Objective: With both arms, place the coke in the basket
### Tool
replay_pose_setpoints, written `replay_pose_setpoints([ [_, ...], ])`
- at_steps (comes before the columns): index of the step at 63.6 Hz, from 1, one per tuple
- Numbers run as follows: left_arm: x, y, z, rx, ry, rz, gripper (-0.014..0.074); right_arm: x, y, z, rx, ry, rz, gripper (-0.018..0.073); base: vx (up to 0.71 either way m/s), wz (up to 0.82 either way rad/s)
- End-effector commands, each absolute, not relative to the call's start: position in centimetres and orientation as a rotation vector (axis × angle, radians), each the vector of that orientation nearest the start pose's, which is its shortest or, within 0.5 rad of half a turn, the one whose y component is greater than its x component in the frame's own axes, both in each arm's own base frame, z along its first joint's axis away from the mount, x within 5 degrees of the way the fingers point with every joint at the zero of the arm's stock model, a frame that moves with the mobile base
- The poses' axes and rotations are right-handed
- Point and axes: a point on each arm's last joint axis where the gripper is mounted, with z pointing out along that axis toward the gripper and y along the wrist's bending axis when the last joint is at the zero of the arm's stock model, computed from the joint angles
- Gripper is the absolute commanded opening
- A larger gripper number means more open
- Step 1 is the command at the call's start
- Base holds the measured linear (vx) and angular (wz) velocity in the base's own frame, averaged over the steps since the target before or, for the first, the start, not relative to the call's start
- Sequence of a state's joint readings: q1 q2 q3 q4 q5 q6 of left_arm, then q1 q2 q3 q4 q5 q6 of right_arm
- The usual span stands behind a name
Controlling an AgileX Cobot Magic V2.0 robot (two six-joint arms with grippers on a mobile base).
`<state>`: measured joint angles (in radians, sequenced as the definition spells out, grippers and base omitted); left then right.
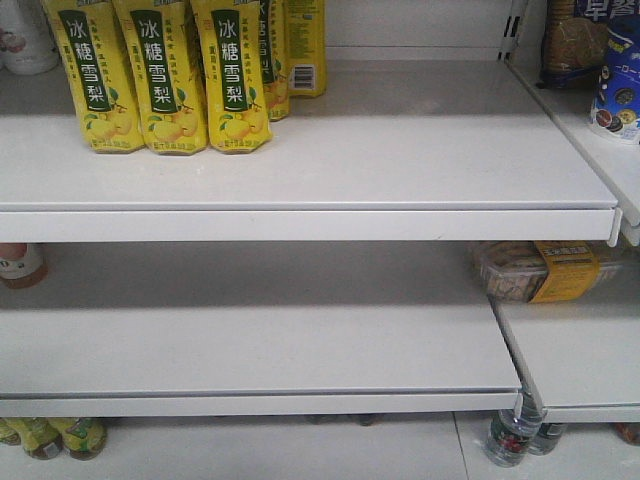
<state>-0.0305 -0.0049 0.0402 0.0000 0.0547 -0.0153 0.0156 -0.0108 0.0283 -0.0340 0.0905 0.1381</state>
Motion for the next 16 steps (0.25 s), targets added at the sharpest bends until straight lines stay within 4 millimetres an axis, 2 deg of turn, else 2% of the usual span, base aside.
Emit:
replay_pose_setpoints([
  [1,5.44,-0.21,21.18,0.088,1.397,0.047,-0.0006,5.58,0.06,20.02,0.062,1.508,0.082,-0.0005,0.0,0.0],
  [16,5.44,-0.21,21.18,0.088,1.397,0.047,-0.0006,5.58,0.06,20.02,0.062,1.508,0.082,-0.0005,0.0,0.0],
])
